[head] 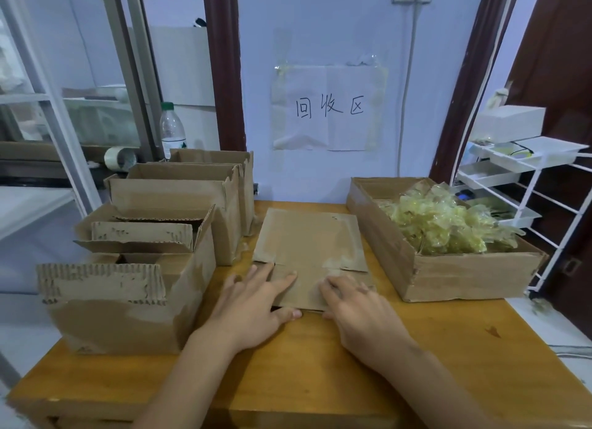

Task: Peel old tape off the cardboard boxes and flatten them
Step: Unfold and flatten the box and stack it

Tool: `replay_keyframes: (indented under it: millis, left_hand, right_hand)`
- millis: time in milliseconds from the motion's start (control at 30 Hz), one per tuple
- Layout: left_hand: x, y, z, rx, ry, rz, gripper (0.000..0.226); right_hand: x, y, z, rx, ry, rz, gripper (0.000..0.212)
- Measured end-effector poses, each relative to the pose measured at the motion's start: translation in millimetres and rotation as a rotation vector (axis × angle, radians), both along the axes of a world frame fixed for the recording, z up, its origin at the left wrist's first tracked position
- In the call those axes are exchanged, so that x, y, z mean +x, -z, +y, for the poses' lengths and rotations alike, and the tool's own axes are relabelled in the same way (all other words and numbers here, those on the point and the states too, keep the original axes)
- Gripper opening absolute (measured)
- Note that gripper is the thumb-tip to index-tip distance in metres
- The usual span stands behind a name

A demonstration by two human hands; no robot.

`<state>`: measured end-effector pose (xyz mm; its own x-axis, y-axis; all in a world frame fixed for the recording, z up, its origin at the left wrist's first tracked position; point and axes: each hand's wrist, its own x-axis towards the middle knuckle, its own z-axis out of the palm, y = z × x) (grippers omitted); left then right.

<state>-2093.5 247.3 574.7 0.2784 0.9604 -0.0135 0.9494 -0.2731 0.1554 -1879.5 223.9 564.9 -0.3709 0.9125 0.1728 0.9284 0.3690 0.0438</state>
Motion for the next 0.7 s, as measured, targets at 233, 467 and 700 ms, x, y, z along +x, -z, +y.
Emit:
replay_keyframes:
  millis: [233, 467, 700]
  left_hand:
    - [18, 1, 26, 0.042, -0.028, 0.039, 0.064]
    - [23, -4, 57, -0.091, -0.069, -0.055, 0.073]
    - [27, 11, 81, -0.132, -0.112, -0.177, 0.084]
  right_hand:
    - [-6, -7, 35, -0.021, 0.038, 0.034, 0.058]
    - [3, 1, 60, -0.040, 0.034, 0.182, 0.050]
    - [8, 10, 84, -0.047, 0.044, 0.236, 0.048]
